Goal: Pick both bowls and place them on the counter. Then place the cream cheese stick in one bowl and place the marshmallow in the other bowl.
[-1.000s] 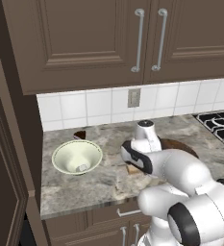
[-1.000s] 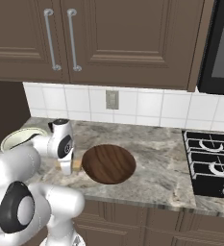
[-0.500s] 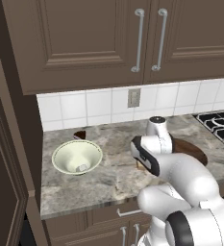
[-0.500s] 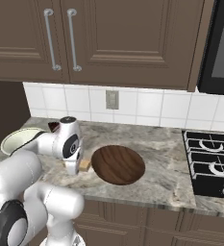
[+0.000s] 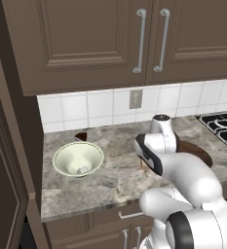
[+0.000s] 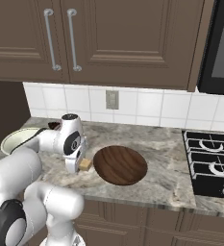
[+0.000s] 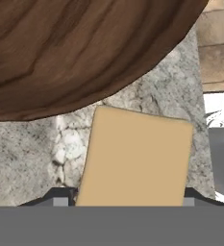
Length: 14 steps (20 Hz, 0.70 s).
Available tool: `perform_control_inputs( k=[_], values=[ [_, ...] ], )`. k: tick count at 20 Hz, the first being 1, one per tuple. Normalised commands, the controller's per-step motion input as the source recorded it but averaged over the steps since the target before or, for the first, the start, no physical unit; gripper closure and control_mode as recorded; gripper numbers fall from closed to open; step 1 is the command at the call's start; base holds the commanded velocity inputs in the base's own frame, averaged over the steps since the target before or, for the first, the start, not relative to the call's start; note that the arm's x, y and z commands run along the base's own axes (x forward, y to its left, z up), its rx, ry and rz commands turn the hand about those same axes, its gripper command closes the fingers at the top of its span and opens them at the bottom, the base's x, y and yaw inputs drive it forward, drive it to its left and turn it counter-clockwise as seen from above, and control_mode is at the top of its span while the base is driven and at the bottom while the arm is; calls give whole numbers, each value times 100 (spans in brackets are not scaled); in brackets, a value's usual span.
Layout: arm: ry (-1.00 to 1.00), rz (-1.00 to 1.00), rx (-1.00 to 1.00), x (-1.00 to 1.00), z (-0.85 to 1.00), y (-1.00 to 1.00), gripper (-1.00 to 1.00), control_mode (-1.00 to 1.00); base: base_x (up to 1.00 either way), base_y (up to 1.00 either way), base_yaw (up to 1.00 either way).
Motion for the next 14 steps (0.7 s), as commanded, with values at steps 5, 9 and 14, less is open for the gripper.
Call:
perform_control_inputs(
  k=[5,9,14],
  values=[
    [1,-8,0,0,37,-5,100,-100,0,0,0],
    [0,-8,0,0,30,-3,100,-100,0,0,0],
    [0,-6,0,0,21,-14,100,-100,0,0,0]
  ],
)
